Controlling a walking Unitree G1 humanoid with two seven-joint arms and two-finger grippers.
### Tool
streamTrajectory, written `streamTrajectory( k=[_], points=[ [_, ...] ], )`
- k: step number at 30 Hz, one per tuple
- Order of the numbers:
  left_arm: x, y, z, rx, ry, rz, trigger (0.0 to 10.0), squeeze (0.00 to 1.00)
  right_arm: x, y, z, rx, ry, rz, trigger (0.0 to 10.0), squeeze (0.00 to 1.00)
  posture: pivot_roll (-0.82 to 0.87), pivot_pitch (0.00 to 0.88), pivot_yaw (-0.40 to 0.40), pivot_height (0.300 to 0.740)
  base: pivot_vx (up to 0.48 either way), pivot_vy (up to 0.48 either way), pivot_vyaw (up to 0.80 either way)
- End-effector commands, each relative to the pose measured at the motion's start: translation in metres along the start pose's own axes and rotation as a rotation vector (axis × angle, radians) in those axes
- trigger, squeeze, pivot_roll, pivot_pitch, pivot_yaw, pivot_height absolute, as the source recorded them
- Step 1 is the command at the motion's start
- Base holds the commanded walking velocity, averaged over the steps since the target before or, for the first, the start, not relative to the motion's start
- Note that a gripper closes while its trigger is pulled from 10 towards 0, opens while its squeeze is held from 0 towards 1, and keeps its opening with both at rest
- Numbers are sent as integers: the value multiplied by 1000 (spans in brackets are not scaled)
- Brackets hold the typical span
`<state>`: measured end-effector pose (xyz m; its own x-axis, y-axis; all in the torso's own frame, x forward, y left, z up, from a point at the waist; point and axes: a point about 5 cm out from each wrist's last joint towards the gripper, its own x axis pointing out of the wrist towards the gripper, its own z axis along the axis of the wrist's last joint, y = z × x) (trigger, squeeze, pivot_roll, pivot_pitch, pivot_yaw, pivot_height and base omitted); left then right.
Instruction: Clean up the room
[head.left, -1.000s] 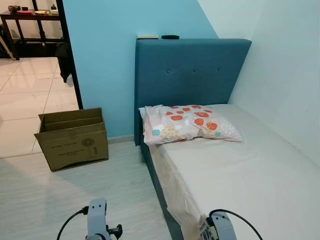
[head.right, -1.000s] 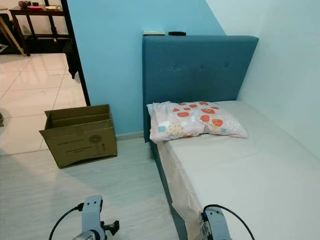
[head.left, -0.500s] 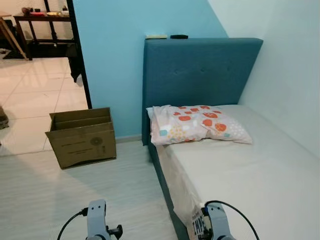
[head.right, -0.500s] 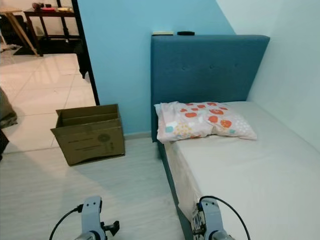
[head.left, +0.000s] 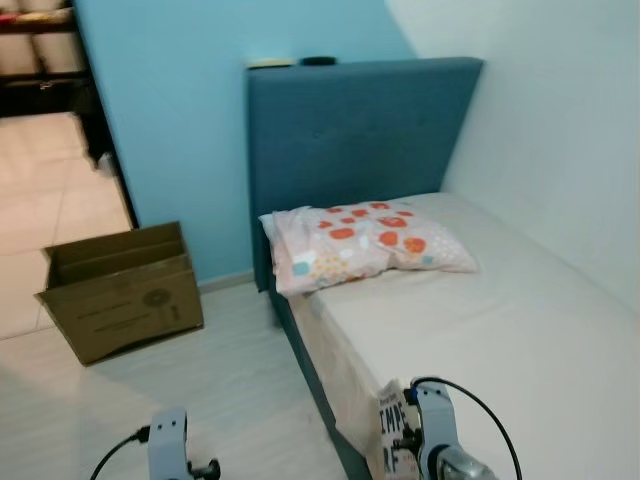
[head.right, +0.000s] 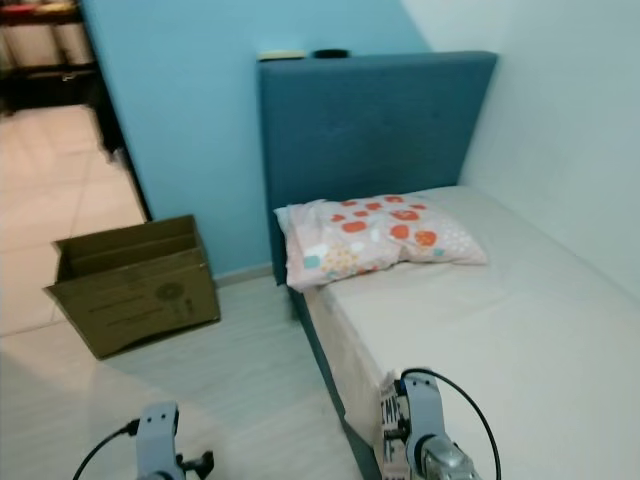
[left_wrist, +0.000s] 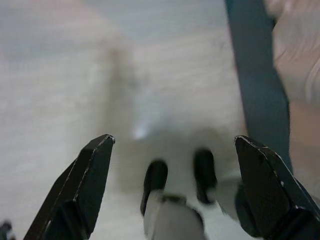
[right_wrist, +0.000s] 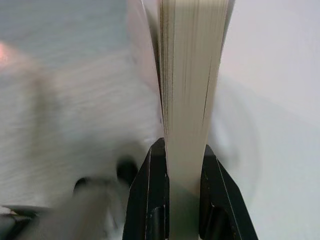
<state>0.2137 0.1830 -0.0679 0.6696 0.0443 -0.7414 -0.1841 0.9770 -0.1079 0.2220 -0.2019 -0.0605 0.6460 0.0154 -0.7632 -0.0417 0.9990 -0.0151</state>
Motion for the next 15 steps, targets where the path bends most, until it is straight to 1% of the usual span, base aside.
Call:
streamTrajectory(
  k=[1,10,15],
  points=[
    [-2,1,-9,6,33,-3,10000,0,1,4,6,26,-24,7,10000,0,-104,12,-49,731,334,0,0],
    [-2,5,-10,20,37,2,10000,0,2,9,2,45,-17,17,10000,0,-95,16,-35,731,332,0,0],
    [-2,5,-10,20,37,2,10000,0,2,9,2,45,-17,17,10000,0,-95,16,-35,731,330,0,0]
  ],
)
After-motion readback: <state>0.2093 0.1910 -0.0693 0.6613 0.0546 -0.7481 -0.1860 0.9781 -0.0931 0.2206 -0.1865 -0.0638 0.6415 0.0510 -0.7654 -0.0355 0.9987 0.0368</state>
